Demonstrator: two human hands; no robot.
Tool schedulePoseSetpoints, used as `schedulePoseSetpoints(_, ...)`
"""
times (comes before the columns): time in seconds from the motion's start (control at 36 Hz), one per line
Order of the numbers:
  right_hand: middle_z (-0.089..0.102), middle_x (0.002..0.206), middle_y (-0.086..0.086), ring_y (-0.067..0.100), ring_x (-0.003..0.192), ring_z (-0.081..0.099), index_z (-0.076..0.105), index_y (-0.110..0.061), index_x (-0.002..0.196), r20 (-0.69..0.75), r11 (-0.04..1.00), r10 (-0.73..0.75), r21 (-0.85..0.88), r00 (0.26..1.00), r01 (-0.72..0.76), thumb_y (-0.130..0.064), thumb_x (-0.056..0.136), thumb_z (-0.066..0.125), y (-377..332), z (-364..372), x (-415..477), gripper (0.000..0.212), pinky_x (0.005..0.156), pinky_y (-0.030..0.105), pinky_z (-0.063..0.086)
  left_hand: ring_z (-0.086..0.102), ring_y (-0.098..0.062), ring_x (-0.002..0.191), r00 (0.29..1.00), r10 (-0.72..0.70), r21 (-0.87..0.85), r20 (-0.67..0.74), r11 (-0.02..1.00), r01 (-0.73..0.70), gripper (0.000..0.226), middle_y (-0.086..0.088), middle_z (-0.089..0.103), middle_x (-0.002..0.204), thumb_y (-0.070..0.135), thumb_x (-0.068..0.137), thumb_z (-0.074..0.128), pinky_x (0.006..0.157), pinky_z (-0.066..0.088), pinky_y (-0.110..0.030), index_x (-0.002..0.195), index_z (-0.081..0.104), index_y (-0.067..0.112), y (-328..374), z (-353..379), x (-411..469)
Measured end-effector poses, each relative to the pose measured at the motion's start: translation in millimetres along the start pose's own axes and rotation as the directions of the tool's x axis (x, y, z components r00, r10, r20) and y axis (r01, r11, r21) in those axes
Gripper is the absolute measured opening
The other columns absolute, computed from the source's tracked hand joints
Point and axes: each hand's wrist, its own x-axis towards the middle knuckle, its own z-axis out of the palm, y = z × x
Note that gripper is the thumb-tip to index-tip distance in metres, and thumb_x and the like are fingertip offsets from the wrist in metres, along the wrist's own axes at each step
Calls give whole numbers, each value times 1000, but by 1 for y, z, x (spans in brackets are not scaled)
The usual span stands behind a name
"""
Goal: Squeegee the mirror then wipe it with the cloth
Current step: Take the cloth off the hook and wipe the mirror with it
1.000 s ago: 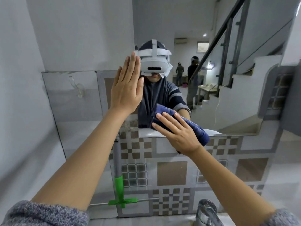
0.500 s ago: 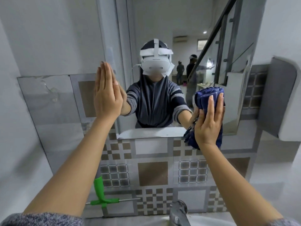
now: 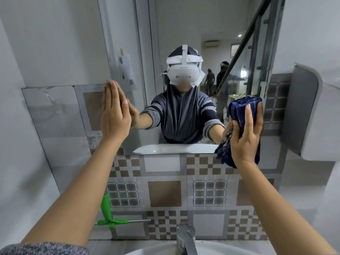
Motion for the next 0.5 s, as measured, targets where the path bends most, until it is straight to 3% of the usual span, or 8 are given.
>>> schedulePoseSetpoints(0.11, 24, 149, 13, 19, 139, 24, 37, -16, 138, 0, 1000, -10, 19, 1000, 10, -12, 96, 48, -3, -13, 4, 44, 113, 20, 25, 6, -21, 144, 999, -42, 20, 23, 999, 41, 55, -10, 8, 156, 24, 99, 30, 116, 4, -26, 147, 8, 7, 3, -2, -3)
schedulePoseSetpoints(0.22, 35, 144, 17, 19, 134, 32, 45, -7, 134, -7, 998, 23, 64, 1000, -23, 4, 91, 50, -12, -26, 8, 45, 111, 35, 33, 5, -20, 144, 996, -87, 49, 10, 995, 86, 54, -8, 7, 157, 24, 99, 32, 115, 4, -25, 147, 11, 8, 14, -10, -7)
schedulePoseSetpoints(0.31, 40, 141, 18, 17, 132, 36, 46, -4, 133, 33, 993, 10, 114, 999, -13, 9, 88, 51, -31, -31, 10, 47, 111, 28, 32, 7, -21, 144, 999, -29, -59, -35, 998, 27, 51, -9, 11, 156, 21, 100, 34, 114, 2, -17, 146, 18, 8, 41, -21, -16)
schedulePoseSetpoints(0.36, 42, 141, 13, 9, 132, 36, 46, -3, 133, 87, 983, -3, 183, 996, -13, 12, 86, 52, -51, -31, 7, 50, 111, 22, 31, 10, -18, 142, 996, 89, -160, -23, 983, -91, 49, -10, 15, 154, 15, 99, 39, 106, 7, -1, 145, 23, 5, 64, -28, -28)
schedulePoseSetpoints(0.42, 44, 139, 9, 11, 131, 39, 46, -3, 133, 162, 961, -11, 276, 987, -34, 17, 82, 53, -75, -27, 4, 55, 110, 28, 34, 14, -12, 140, 978, 195, -301, 75, 939, -164, 50, -6, 19, 154, 13, 98, 42, 101, 15, 3, 145, 24, 7, 85, -35, -39)
schedulePoseSetpoints(0.44, 46, 139, 10, 16, 131, 41, 47, -3, 132, 197, 947, -26, 319, 980, -39, 20, 80, 53, -88, -25, 3, 57, 110, 33, 35, 15, -9, 141, 963, 217, -392, 160, 909, -139, 51, -1, 19, 154, 16, 98, 41, 106, 18, -3, 146, 23, 12, 94, -39, -44)
schedulePoseSetpoints(0.5, 48, 137, 11, 20, 131, 41, 47, -2, 131, 264, 909, -59, 413, 963, -57, 22, 78, 54, -113, -20, -1, 59, 110, 35, 35, 18, -4, 140, 903, 195, -540, 383, 840, 47, 49, 7, 21, 153, 23, 99, 39, 114, 21, -21, 145, 22, 20, 105, -53, -50)
